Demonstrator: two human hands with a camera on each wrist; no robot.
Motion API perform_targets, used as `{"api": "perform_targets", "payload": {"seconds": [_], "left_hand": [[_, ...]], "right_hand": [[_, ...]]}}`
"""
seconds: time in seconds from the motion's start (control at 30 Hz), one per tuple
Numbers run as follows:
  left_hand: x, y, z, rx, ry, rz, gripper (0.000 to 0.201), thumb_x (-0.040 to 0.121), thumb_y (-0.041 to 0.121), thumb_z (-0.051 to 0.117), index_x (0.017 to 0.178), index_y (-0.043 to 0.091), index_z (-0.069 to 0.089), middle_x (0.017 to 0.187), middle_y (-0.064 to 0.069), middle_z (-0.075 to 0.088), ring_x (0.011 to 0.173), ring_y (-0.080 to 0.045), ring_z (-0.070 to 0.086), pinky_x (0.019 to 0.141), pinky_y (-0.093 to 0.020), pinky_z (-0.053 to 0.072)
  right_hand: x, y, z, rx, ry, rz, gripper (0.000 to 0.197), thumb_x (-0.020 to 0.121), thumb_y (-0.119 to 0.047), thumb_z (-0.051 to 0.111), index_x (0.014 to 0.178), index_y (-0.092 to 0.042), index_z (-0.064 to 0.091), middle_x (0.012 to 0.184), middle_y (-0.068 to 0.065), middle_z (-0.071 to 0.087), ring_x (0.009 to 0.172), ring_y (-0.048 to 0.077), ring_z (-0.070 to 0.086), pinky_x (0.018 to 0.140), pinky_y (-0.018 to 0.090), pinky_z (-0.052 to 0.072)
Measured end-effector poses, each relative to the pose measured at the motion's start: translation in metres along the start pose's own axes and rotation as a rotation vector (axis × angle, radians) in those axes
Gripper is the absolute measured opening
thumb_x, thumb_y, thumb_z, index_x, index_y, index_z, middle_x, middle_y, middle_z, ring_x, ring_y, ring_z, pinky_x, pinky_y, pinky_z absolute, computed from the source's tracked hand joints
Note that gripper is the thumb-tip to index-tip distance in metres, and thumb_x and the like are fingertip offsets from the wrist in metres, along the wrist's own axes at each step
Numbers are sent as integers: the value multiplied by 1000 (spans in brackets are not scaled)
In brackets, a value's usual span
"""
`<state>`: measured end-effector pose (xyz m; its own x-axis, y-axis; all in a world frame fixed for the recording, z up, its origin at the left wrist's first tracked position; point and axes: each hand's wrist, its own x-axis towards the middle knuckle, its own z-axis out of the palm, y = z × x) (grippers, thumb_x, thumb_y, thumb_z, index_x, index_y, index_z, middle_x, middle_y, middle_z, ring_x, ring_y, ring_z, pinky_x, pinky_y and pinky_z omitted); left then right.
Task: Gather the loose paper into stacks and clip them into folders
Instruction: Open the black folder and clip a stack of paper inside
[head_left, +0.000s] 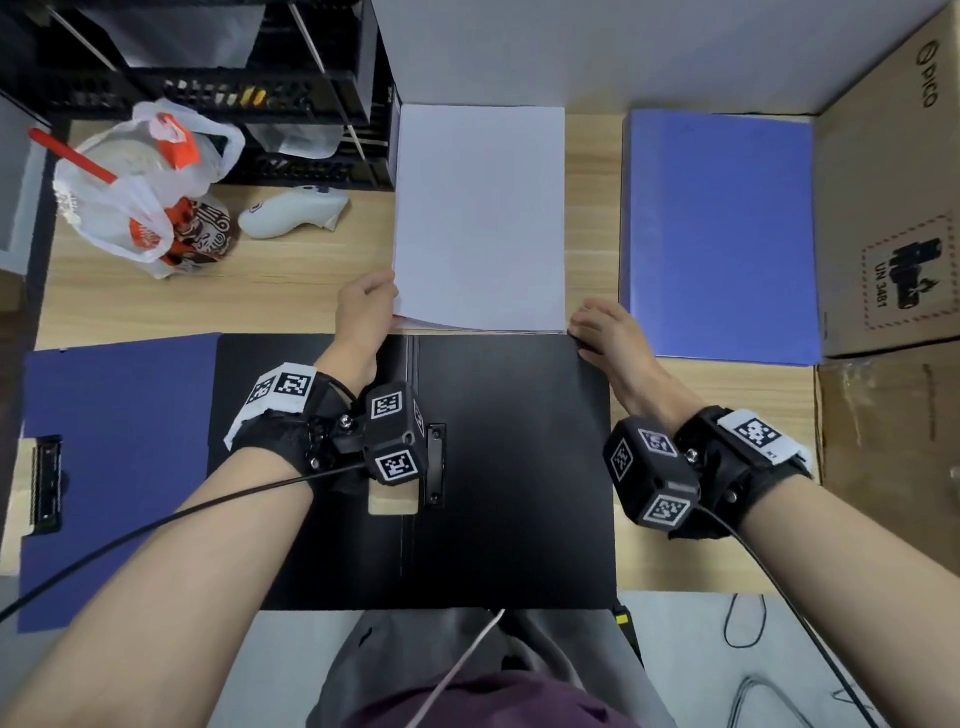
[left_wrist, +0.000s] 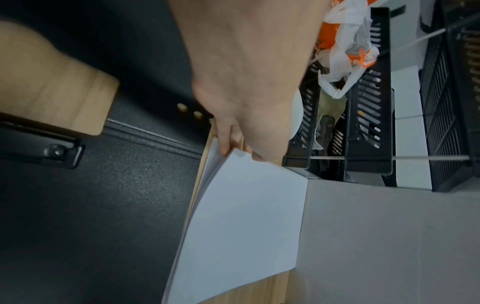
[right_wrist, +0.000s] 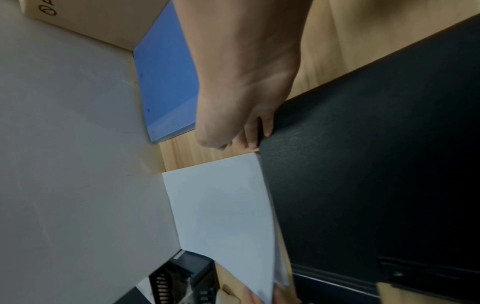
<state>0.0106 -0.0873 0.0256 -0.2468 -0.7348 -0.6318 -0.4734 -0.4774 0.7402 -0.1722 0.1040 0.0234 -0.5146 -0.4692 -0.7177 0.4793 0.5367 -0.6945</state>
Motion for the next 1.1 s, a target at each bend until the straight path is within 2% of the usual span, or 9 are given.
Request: {"api": "perform_targets", "payload": {"seconds": [0.13,0.23,0.43,0.53,0.73,0.9,1.0,1.03,1.1], "left_hand": [[-1,7,-1,-158,-26,-84,26,93,4,43,95,14,67,101,-2,70,103,-21,65,94,-31,52],[-1,12,-4,-259,-69,-131,22,96,4,44,94,12,64,99,-2,69,106,-23,65,95,-35,53],[8,6,-1,-135,-33,-96,35,89,4,46,120,10,62,126,-8,62,118,-23,57,85,-31,55],[7,4,4,-107,-32,-107,23,90,1,44,95,10,65,108,-7,63,105,-22,56,82,-28,51],[12,4,-2,-99,-32,-242,16,88,2,48,75,11,53,78,-6,48,92,-20,47,82,-29,45],[12,2,-6,-128,-15,-249,21,86,-2,46,70,11,53,76,-4,51,85,-21,47,82,-27,44],[10,-1,-6,-135,-24,-238,24,92,-1,44,73,9,55,71,-3,59,72,-13,56,73,-21,46],[9,-1,-5,-115,-32,-237,25,93,-1,44,73,10,56,69,-1,60,69,-11,56,71,-20,46],[9,-3,-3,-59,-41,-234,25,93,2,44,74,13,54,72,0,55,67,-10,50,72,-21,45]], "right_hand": [[-17,27,-5,74,-71,-43,46,101,-15,43,146,-20,36,143,-2,45,134,9,40,115,29,31],[-22,36,-6,150,-96,-64,50,101,-7,39,149,-17,32,155,-1,33,143,9,29,119,31,25],[-24,33,-7,156,-3,-102,38,98,-2,41,130,-18,54,134,2,57,123,12,52,106,31,43],[-28,39,-8,74,-44,-1,31,96,-7,48,126,-9,57,108,4,66,95,17,60,82,27,49],[-24,58,-5,-31,-36,75,31,96,-5,45,126,-5,56,89,-2,64,77,9,57,68,18,43],[-14,45,-3,-5,48,21,34,95,-6,49,129,-5,54,92,-1,60,74,7,54,63,17,42],[-1,24,-5,-3,66,-33,41,95,-7,46,136,-12,47,116,-4,52,100,9,53,85,22,44],[3,16,-4,-13,43,-43,40,93,-10,48,132,-16,50,116,-6,51,103,9,52,91,25,44],[14,4,-2,-27,-14,-25,21,79,-22,56,99,-30,55,97,-12,50,86,5,52,78,24,45]]}}
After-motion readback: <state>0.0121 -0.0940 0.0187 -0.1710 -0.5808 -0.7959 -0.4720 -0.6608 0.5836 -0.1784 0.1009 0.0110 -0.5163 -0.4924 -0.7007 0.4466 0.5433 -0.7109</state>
